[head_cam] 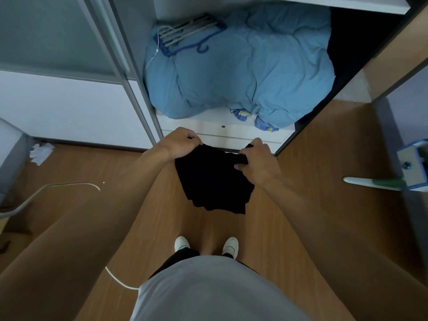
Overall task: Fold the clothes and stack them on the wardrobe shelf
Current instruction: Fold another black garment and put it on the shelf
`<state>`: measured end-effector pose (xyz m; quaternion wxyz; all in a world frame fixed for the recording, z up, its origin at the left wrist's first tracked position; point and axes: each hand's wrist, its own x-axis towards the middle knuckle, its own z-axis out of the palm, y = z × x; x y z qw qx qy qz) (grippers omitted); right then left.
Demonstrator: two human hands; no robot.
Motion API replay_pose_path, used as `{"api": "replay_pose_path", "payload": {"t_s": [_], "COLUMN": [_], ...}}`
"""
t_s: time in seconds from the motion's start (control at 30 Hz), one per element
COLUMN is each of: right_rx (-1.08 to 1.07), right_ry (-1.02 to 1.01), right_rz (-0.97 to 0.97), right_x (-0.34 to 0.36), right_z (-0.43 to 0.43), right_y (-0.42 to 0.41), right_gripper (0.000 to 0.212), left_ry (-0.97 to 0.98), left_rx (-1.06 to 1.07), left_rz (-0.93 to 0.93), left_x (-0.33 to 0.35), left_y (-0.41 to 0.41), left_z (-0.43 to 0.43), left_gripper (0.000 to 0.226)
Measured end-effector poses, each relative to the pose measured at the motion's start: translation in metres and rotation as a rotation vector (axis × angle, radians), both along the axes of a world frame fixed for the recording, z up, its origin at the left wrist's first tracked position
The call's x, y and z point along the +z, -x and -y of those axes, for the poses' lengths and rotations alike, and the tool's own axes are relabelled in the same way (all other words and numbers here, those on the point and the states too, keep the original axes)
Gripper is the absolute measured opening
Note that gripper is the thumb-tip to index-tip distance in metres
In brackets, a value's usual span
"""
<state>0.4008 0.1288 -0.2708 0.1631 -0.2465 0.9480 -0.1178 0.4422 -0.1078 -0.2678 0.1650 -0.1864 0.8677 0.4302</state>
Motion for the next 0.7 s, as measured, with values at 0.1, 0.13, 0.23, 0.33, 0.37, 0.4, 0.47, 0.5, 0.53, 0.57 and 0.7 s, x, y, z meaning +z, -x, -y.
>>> {"api": "replay_pose_path", "payload": {"t_s": [0.1, 0.13, 0.23, 0.33, 0.37, 0.4, 0.47, 0.5, 0.53, 0.57, 0.7], "right_rx": [0.090, 0.116, 0.169, 0.223, 0.242, 0.256, 0.238, 0.196, 0.132, 0.040, -0.391], "right_ry": [0.044, 0.040, -0.064, -0.145, -0.144, -0.131, -0.038, 0.060, 0.193, 0.346, 0.793], "right_rz": [-0.001, 0.003, 0.008, -0.016, -0.020, -0.025, -0.034, -0.041, -0.051, -0.065, -0.167], "right_x": [0.010, 0.014, 0.026, 0.042, 0.046, 0.049, 0.051, 0.049, 0.047, 0.044, 0.036], "right_z": [-0.009, -0.010, -0.011, -0.009, -0.009, -0.010, -0.016, -0.020, -0.026, -0.031, -0.049], "right_y": [0.005, 0.006, 0.013, 0.018, 0.019, 0.019, 0.021, 0.022, 0.021, 0.020, 0.008], "right_gripper": [0.033, 0.034, 0.035, 0.032, 0.030, 0.028, 0.022, 0.024, 0.029, 0.035, 0.030], "left_ry": [0.110, 0.155, 0.156, 0.143, 0.157, 0.203, 0.340, 0.372, 0.382, 0.375, 0.305], "left_rx": [-0.038, -0.091, -0.352, -0.575, -0.586, -0.568, -0.473, -0.422, -0.385, -0.353, -0.195], "left_rz": [0.051, 0.090, 0.187, 0.095, 0.058, 0.009, -0.106, -0.156, -0.187, -0.202, -0.251], "left_x": [0.001, 0.001, 0.008, 0.007, 0.006, 0.003, -0.001, -0.001, 0.000, -0.001, 0.000], "left_y": [-0.005, -0.006, -0.006, -0.003, 0.000, 0.003, 0.010, 0.014, 0.016, 0.018, 0.023], "left_z": [0.006, 0.009, 0.011, -0.015, -0.028, -0.039, -0.058, -0.062, -0.065, -0.068, -0.068], "left_gripper": [0.033, 0.047, 0.081, 0.092, 0.086, 0.073, 0.028, 0.020, 0.027, 0.033, 0.040]}}
